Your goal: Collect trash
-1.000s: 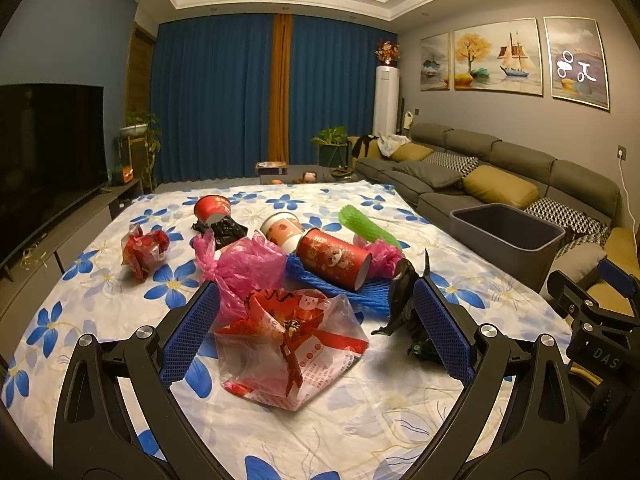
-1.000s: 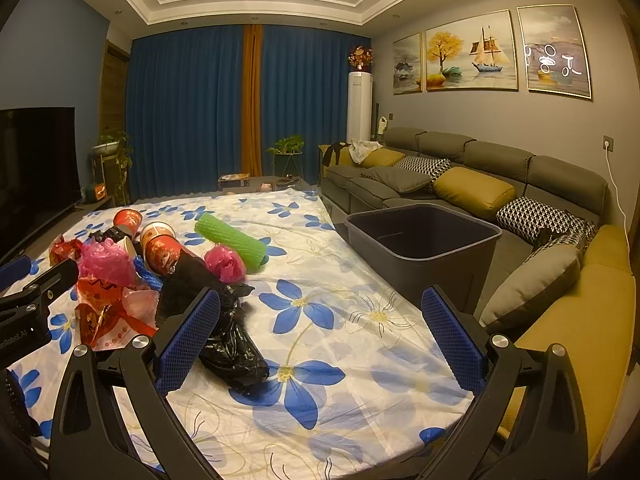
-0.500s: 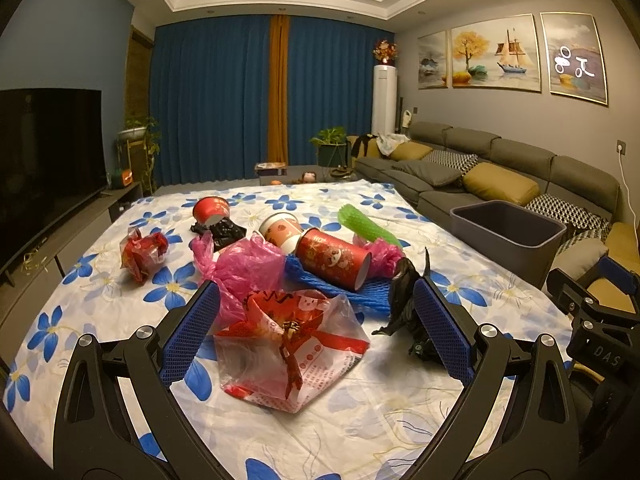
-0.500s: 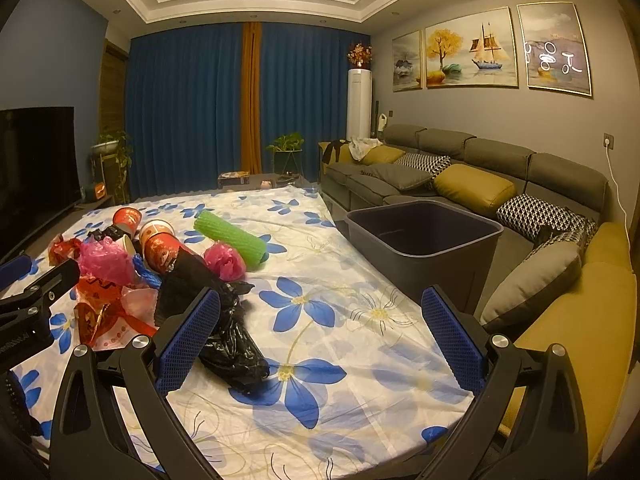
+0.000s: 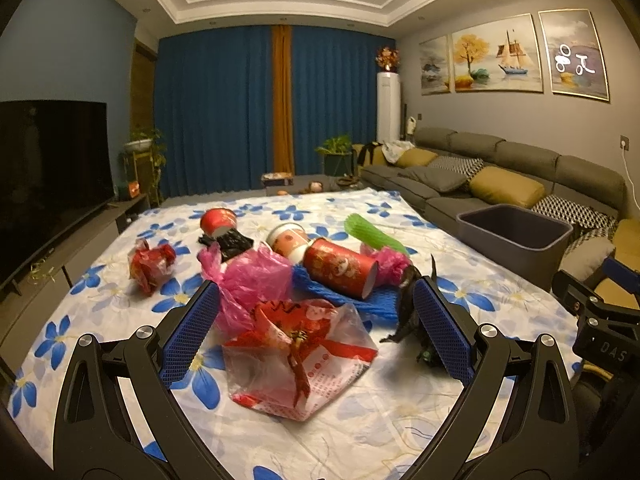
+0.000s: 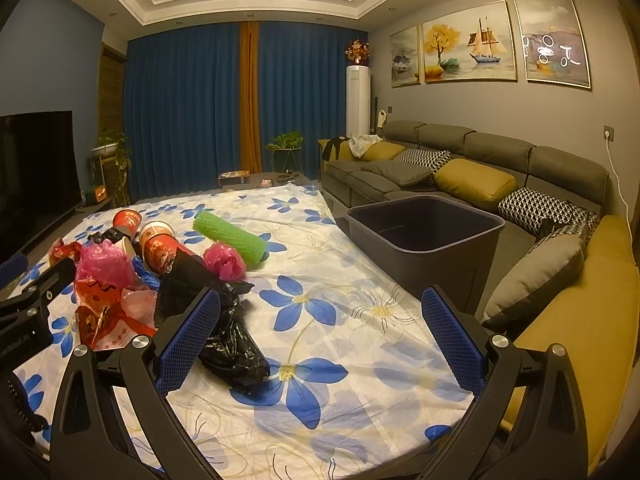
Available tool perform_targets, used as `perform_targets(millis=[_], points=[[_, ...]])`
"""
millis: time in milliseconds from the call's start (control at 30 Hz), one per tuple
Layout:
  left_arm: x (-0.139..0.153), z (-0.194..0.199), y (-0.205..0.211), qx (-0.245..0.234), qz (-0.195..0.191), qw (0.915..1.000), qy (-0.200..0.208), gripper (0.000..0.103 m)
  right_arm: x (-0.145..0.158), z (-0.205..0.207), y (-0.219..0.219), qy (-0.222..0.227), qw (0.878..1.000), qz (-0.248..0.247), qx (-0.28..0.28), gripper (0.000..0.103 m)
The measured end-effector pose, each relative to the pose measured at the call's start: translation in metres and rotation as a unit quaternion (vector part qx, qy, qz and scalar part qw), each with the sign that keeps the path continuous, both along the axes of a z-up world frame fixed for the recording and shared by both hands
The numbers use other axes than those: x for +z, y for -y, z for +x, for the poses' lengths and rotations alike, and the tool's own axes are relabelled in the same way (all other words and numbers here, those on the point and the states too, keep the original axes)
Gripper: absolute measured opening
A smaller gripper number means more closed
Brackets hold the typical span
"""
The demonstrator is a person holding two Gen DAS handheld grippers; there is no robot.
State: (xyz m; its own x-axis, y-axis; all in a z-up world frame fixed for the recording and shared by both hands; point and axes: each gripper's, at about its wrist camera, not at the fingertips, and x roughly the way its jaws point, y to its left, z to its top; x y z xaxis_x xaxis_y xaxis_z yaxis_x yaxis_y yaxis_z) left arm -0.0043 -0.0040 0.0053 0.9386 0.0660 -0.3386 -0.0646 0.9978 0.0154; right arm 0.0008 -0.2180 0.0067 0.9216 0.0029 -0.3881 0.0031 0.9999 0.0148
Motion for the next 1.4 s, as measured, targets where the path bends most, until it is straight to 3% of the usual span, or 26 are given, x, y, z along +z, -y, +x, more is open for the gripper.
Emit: perform_targets(millis=[667,1033,1400], points=[[-0.002,-0.001,0.000,-0.018,-0.007,0.9998,0.000,0.095,-0.002,0.003,0.001,0.007,1.000,0.004,0.000,0.098],[-0.013,-0.005,-0.021,-0.009,-0.006,0.9999,0.006,0.095,-0.007,0.004,-0.009,0.023,0.999,-0.004,0.032,0.098],[-0.036,0.004,-0.056,0.010,-0.033,0.9989,-0.033,0.078,-0.022,0.026,-0.051,0.010,0.996,-0.015,0.091,0.093]])
